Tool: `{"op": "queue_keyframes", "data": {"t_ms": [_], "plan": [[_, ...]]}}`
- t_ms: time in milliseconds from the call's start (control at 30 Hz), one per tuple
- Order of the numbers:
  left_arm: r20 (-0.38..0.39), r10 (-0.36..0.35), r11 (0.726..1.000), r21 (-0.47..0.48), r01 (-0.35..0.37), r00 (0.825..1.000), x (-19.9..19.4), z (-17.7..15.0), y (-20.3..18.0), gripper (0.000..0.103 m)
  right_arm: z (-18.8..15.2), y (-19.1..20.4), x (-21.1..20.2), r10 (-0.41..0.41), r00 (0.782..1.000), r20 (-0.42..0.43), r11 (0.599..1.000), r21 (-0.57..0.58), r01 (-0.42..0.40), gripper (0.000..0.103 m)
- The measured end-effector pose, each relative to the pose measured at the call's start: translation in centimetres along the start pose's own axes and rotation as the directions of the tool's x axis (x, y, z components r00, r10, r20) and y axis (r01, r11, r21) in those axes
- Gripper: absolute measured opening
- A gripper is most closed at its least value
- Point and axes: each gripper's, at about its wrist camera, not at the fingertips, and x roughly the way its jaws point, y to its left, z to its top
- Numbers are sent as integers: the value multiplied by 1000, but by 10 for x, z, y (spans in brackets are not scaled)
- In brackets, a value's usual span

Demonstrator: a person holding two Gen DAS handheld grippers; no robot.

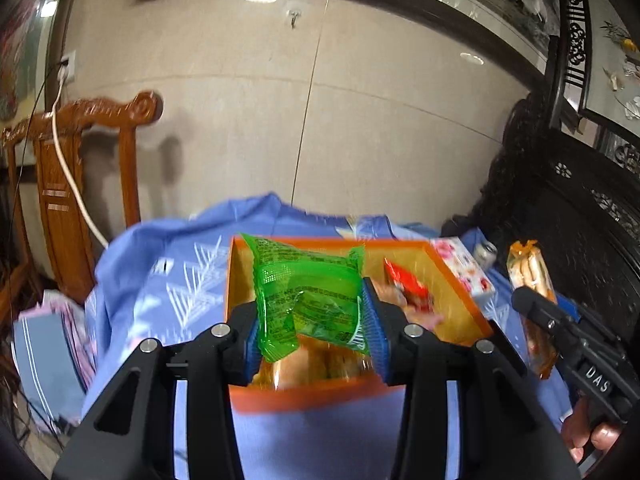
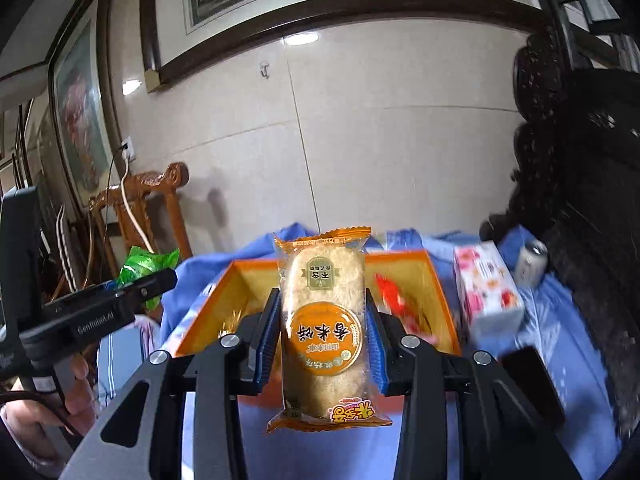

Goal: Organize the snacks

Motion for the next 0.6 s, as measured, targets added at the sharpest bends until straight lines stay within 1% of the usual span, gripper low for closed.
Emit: {"op": "queue_keyframes", "data": {"t_ms": [100,133,167,200,233,267,300,367,467,600], "plan": [[3,3,1000,14,-3,1000,21,16,-1,42,20,-2,25,-10,1000,3,1000,-14,10,38],[4,19,1000,22,-19,1000,30,21,-2,47,24,-3,33,-13,1000,5,1000,-17,13,39],[5,38,999,26,-38,999,39,24,-2,58,28,-3,42,-16,1000,7,1000,-23,16,40],[2,61,998,29,-61,998,46,25,-2,94,29,-2,51,-22,1000,2,999,-29,22,59],[0,106,994,35,-106,994,53,26,-1,99,30,-2,61,-52,998,-20,998,-33,51,94],[-4,163,986,44,-163,987,58,26,-1,99,28,-3,68,-86,996,-40,996,-29,85,100],[-22,178,983,54,-176,984,61,25,-1,99,25,-3,69,-97,994,-43,995,-20,96,99],[-52,168,985,57,-165,984,62,21,0,99,16,-3,71,-89,994,-66,996,-10,88,99],[-63,178,983,59,-175,982,58,12,3,99,2,-1,74,-108,983,-145,994,-19,106,99],[-65,172,985,34,-170,983,44,0,4,99,-11,3,66,-102,981,-164,995,0,104,99]]}}
